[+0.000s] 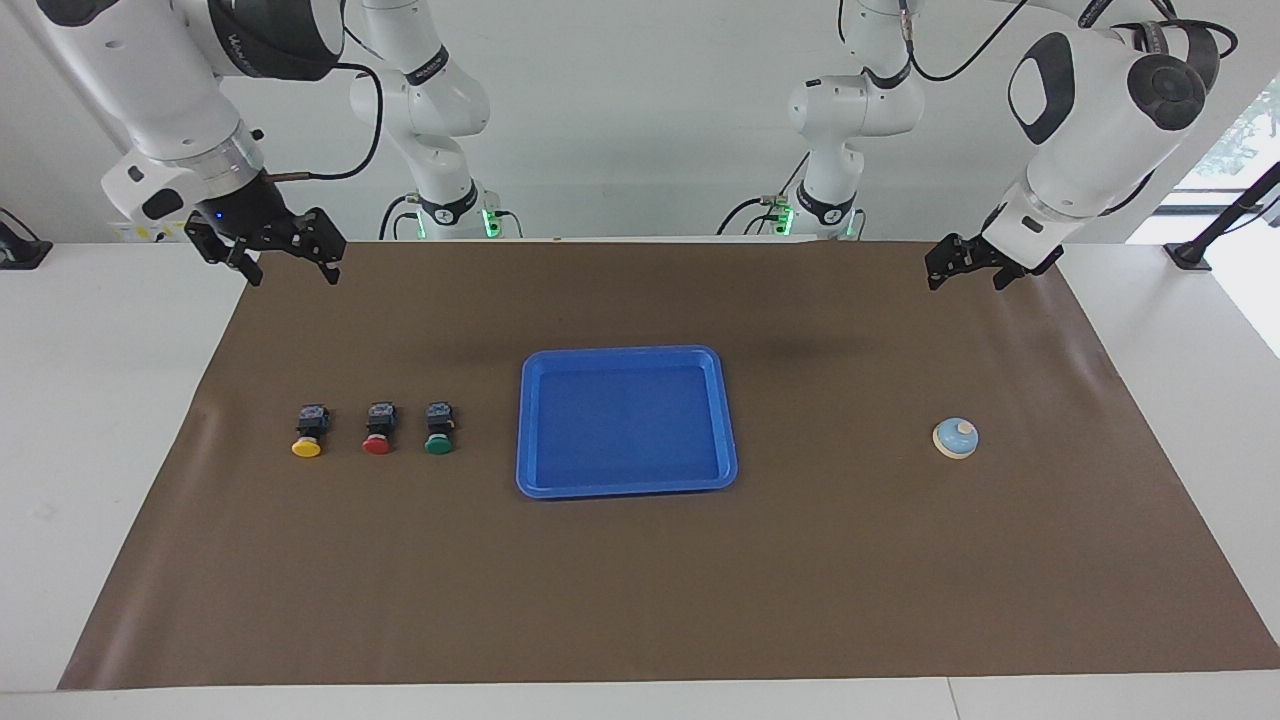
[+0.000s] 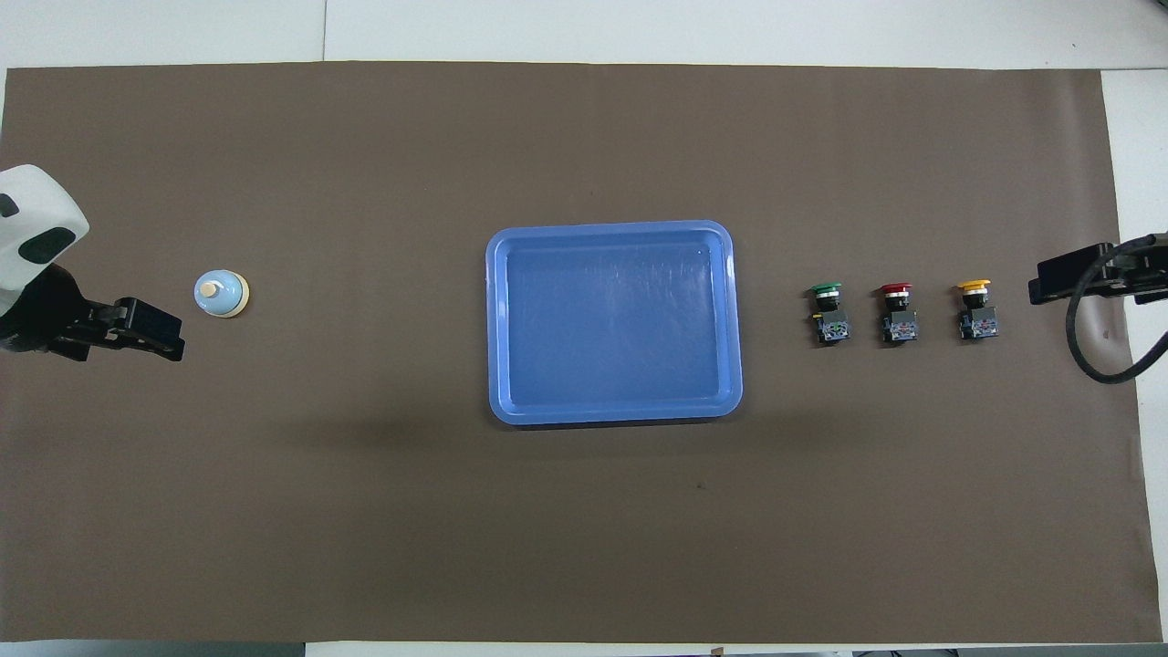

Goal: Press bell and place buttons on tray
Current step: 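Move the right gripper toward the yellow button, then grasp the yellow button with the right gripper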

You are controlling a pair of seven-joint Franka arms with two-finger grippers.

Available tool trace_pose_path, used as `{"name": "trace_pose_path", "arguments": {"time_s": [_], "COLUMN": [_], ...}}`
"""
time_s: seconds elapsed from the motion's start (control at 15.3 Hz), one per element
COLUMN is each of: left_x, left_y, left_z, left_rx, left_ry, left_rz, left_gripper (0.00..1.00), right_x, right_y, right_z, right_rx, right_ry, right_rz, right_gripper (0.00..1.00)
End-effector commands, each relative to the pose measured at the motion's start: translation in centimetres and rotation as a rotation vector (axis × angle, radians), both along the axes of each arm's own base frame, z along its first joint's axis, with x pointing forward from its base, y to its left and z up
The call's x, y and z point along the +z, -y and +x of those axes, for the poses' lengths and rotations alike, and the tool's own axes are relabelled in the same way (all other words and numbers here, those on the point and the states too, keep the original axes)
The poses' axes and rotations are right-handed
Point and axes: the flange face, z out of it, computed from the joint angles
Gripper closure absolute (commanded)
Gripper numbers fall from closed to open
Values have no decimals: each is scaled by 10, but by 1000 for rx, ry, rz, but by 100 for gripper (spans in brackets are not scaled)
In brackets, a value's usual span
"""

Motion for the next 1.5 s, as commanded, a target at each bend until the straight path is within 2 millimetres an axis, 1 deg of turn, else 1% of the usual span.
{"name": "trace_pose_path", "arguments": {"time_s": [0.0,0.07,0.26,0.39,0.46,0.59,0.72,0.85,0.91,1.04,1.17,1.31,1.44], "left_x": [21,23,22,22,23,26,28,31,31,31,31,31,31], "left_y": [5,5,2,2,3,4,4,1,0,-3,-4,-2,-4], "left_z": [7,8,8,7,6,5,4,2,3,3,3,3,3], "left_rx": [12,22,26,23,23,21,21,27,29,35,38,33,36], "left_ry": [-2,8,19,24,25,30,35,36,41,39,39,39,39], "left_rz": [-6,-4,-5,-6,-6,-6,-7,-6,-7,-6,-6,-6,-6], "left_gripper": [0,0,0,0,0,0,0,0,0,0,0,0,0], "right_x": [-34,-39,-52,-69,-78,-84,-83,-88,-95,-111,-124,-133,-143], "right_y": [7,18,22,27,33,38,38,39,43,58,69,71,71], "right_z": [-12,-10,-2,9,13,15,19,25,28,32,38,41,44], "right_rx": [34,47,67,86,94,100,106,124,127,106,93,90,91], "right_ry": [80,97,91,92,83,82,108,123,121,106,114,110,105], "right_rz": [2,0,4,5,7,7,4,0,1,4,4,6,8], "right_gripper": [0,0,0,0,0,0,0,0,0,0,0,0,0]}}
